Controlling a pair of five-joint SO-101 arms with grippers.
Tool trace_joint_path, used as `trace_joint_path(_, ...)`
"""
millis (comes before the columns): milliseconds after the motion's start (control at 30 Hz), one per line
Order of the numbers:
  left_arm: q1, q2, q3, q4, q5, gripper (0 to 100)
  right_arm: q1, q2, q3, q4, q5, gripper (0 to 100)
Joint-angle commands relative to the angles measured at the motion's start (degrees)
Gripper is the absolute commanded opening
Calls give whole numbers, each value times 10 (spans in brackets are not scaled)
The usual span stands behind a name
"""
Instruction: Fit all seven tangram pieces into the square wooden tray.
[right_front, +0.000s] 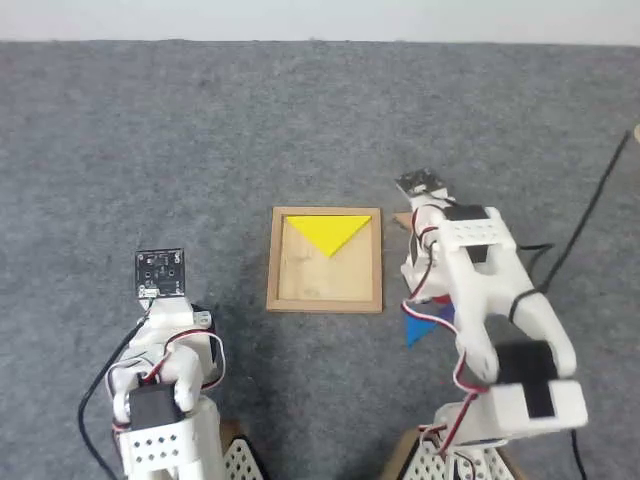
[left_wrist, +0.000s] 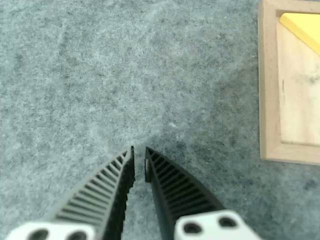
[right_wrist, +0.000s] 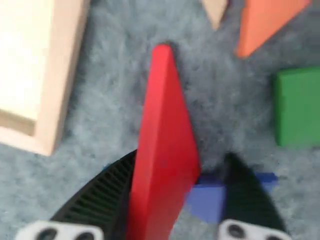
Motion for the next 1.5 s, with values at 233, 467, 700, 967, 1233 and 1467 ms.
trace_joint_path(233, 4, -11, -3, 2, -3, 36, 3, -31, -87, 45, -8, 8)
trace_joint_path(467, 4, -11, -3, 2, -3, 36, -45, -98, -218, 140, -13, 8)
trace_joint_path(700, 4, -11, -3, 2, -3, 36, -167, -99, -250, 149, -4, 8)
trace_joint_path(967, 4, -11, -3, 2, -3, 36, -302, -12, -282, 173, 257, 8)
trace_joint_path(1233, 4, -11, -3, 2, -3, 36, -315, 85, -316, 191, 428, 8)
trace_joint_path(1467, 4, -11, -3, 2, -3, 36, -324, 122, -331, 192, 530, 8)
